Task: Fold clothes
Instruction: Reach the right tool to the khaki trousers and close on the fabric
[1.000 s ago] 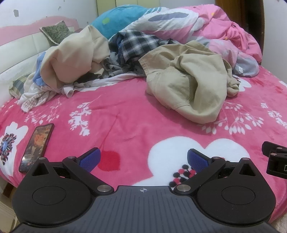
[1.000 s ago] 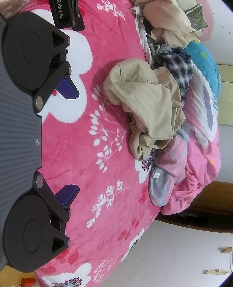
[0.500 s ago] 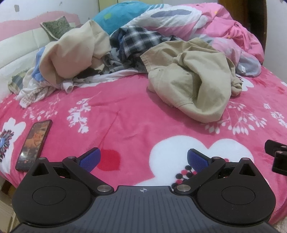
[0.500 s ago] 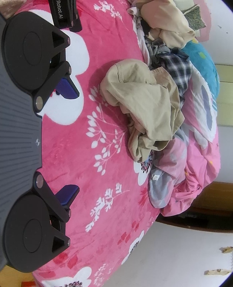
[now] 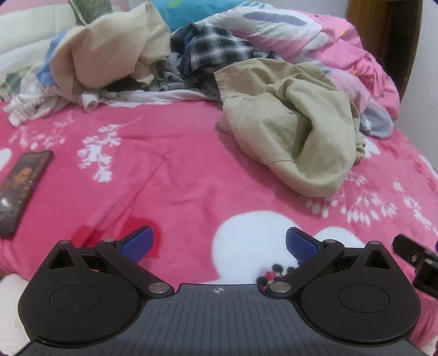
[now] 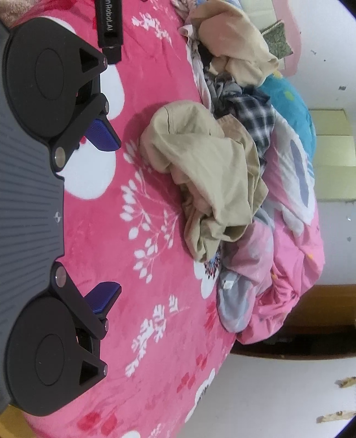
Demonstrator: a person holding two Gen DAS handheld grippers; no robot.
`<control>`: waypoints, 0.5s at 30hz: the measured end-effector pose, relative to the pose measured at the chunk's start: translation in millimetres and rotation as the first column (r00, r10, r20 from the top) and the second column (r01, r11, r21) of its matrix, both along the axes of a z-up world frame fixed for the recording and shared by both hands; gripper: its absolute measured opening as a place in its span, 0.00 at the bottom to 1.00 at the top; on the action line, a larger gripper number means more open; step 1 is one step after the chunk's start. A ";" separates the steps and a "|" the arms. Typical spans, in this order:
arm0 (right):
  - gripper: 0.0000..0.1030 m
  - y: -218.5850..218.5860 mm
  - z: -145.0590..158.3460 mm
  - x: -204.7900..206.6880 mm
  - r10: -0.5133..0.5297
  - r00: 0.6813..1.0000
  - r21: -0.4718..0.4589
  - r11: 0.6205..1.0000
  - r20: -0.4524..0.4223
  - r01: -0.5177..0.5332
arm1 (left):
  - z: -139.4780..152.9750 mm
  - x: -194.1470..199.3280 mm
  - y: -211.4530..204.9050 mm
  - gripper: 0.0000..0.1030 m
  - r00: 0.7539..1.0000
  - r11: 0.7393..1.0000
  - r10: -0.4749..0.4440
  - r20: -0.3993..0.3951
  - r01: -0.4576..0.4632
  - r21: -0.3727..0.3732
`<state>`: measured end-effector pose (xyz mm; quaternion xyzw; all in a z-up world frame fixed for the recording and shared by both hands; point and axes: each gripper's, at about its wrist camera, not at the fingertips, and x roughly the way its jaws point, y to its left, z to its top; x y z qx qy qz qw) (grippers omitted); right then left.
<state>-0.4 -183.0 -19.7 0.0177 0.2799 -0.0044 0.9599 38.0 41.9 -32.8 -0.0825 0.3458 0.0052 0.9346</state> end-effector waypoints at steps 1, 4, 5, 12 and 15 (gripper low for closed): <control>1.00 -0.3 -0.7 2.0 0.003 1.000 0.004 1.000 -0.002 -0.003 | -0.6 3.4 1.3 1.00 1.000 1.000 -0.002 -0.003 0.002 -0.015; 1.00 -2.5 -2.0 9.2 0.013 1.000 0.025 1.000 -0.007 -0.013 | -2.6 13.0 8.8 1.00 1.000 0.997 -0.019 0.009 0.020 -0.072; 1.00 -3.7 -2.1 12.2 0.017 1.000 0.034 0.999 -0.009 -0.016 | -2.8 15.9 11.1 1.00 1.000 0.996 -0.019 0.015 0.020 -0.084; 1.00 -11.3 4.6 42.3 0.026 0.999 0.087 0.996 -0.018 -0.025 | 2.4 46.3 21.1 1.00 0.997 0.998 -0.009 0.071 0.014 -0.069; 1.00 -16.7 10.2 57.9 0.054 0.999 0.155 0.987 0.003 -0.054 | 2.5 60.7 24.9 1.00 0.997 0.998 -0.009 0.080 0.015 -0.067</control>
